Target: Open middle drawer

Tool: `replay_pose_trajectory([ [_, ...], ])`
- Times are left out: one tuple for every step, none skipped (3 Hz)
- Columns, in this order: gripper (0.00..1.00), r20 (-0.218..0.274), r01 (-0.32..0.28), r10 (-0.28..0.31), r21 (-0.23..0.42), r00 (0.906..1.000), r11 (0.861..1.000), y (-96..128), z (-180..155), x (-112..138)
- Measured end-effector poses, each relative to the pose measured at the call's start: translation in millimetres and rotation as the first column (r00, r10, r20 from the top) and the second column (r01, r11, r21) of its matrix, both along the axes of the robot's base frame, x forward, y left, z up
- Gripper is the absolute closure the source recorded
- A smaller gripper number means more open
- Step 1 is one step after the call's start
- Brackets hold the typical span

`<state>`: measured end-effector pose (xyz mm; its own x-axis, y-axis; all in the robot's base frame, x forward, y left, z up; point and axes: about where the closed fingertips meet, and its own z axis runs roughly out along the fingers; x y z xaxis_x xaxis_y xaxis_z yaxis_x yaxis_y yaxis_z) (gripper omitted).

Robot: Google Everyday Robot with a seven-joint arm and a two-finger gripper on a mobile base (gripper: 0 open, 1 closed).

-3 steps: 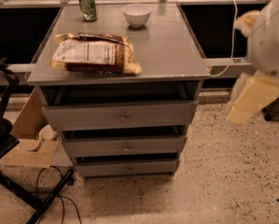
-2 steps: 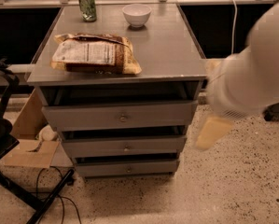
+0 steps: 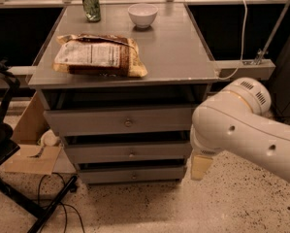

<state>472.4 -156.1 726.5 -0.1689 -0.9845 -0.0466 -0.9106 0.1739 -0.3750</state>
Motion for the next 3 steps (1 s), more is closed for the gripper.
replay_pose_trajectory([
  [0.0,-0.043,0.025,-0.026,-0.006,0.9988,1.0,-15,-45,6],
  [0.0,-0.049,0.026,-0.026,-0.007,0.9985,1.0,-16,-50,7],
  [0.0,-0.049,0.0,-0.001,-0.007,0.9988,1.0,-13,-70,17],
])
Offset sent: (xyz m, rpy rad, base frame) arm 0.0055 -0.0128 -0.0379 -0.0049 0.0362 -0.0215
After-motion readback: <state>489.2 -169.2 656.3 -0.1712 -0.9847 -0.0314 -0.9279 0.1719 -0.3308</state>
